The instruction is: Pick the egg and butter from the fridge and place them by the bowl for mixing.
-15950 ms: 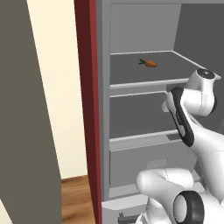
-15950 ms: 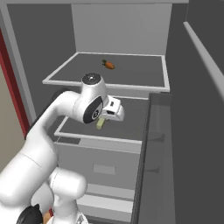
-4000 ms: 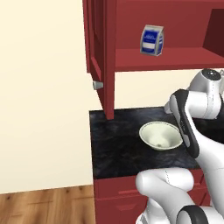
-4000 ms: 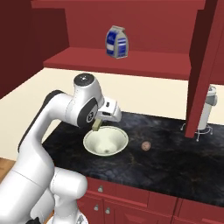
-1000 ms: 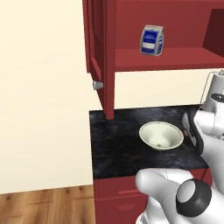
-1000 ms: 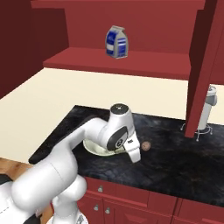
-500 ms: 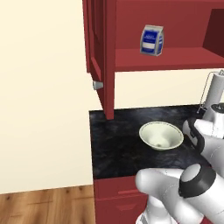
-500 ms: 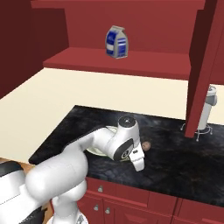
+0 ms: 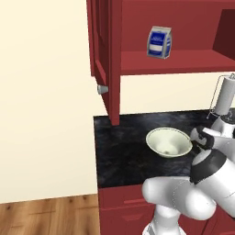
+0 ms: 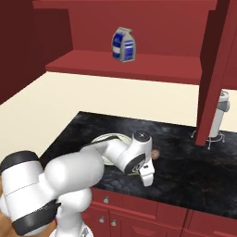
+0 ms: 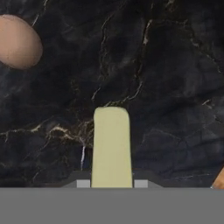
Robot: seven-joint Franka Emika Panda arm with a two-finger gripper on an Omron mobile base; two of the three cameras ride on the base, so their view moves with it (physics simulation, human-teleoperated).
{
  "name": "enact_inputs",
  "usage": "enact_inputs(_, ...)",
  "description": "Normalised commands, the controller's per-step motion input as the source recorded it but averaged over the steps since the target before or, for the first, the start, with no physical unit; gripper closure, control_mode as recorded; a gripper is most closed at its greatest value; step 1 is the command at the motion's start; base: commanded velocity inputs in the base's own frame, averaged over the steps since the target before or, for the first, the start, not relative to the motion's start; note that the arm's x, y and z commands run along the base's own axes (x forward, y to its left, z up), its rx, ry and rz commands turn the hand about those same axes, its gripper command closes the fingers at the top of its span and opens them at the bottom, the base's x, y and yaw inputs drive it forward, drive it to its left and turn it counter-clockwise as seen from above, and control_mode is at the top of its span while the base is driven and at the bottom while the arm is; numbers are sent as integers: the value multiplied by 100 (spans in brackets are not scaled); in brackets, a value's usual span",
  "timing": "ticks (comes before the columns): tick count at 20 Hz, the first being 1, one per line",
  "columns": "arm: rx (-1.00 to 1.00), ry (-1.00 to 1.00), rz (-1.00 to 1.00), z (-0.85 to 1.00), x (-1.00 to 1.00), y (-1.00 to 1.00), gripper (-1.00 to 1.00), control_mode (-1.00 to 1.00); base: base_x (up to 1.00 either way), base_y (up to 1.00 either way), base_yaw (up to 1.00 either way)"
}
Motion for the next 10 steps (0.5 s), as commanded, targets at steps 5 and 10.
enact_inputs(5,4,3,-2,-22,19,0,100,-100,0,0,0)
enact_inputs(10,2,0,-1,-21,14,0,100,-100,0,0,0)
